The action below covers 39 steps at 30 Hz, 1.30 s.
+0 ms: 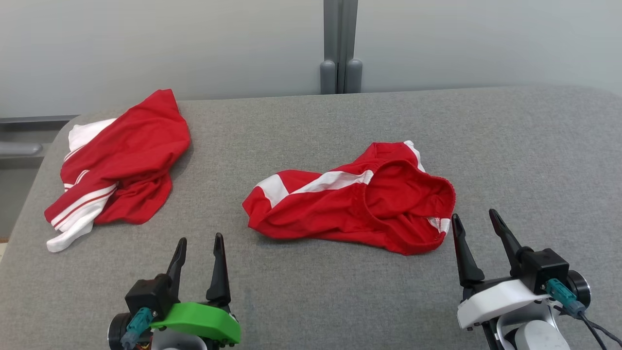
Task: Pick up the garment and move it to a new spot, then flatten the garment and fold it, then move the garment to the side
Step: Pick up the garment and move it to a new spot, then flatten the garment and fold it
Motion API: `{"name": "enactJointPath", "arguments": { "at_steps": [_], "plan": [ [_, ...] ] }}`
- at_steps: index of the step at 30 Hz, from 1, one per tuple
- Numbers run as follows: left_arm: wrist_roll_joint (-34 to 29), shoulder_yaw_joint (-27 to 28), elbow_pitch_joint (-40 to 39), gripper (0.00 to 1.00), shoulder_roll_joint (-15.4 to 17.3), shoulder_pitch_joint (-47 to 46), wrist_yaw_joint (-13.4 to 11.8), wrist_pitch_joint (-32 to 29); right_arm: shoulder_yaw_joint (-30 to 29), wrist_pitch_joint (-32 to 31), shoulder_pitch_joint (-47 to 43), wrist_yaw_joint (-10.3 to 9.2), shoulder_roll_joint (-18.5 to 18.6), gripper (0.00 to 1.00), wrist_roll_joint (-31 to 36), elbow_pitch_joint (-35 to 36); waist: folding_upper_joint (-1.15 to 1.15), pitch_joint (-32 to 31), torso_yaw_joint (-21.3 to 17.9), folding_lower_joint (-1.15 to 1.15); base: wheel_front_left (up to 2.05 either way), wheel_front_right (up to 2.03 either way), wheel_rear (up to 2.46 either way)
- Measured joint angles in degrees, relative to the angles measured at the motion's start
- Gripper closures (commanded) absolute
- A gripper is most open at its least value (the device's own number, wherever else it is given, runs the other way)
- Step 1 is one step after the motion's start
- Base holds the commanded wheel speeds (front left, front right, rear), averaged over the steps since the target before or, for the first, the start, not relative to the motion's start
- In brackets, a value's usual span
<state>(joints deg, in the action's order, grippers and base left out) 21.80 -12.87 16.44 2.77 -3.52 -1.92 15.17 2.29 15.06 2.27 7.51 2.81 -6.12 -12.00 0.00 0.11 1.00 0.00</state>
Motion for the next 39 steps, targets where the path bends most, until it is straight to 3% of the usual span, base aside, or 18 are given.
{"name": "enactJointPath", "arguments": {
  "at_steps": [18,23,27,39],
  "plan": [
    [-0.73,-0.49,0.08,0.00,0.00,-0.21,-0.62,0.00,0.80,0.00,1.45,0.00,0.00,0.00,1.01,-2.24,0.00,0.74,1.68,0.00,0.00,0.00,0.00],
    [-0.56,-1.96,-1.21,0.00,-0.01,-1.14,-0.55,0.00,2.68,-0.10,8.23,0.00,-0.04,0.00,2.13,-9.80,0.00,1.76,3.84,0.00,0.00,0.00,0.00],
    [0.32,-2.63,-1.92,0.00,-0.02,-2.09,-0.77,0.00,3.23,-3.90,15.02,0.00,-0.01,0.00,2.33,-17.31,0.00,2.85,6.22,0.00,0.00,0.00,0.00],
    [1.36,-2.35,-2.34,0.00,0.01,-2.52,-1.63,0.00,-1.40,-8.54,25.32,0.01,-0.05,0.00,4.36,-33.68,0.00,6.09,15.05,0.00,0.00,0.00,0.00]
  ]
}}
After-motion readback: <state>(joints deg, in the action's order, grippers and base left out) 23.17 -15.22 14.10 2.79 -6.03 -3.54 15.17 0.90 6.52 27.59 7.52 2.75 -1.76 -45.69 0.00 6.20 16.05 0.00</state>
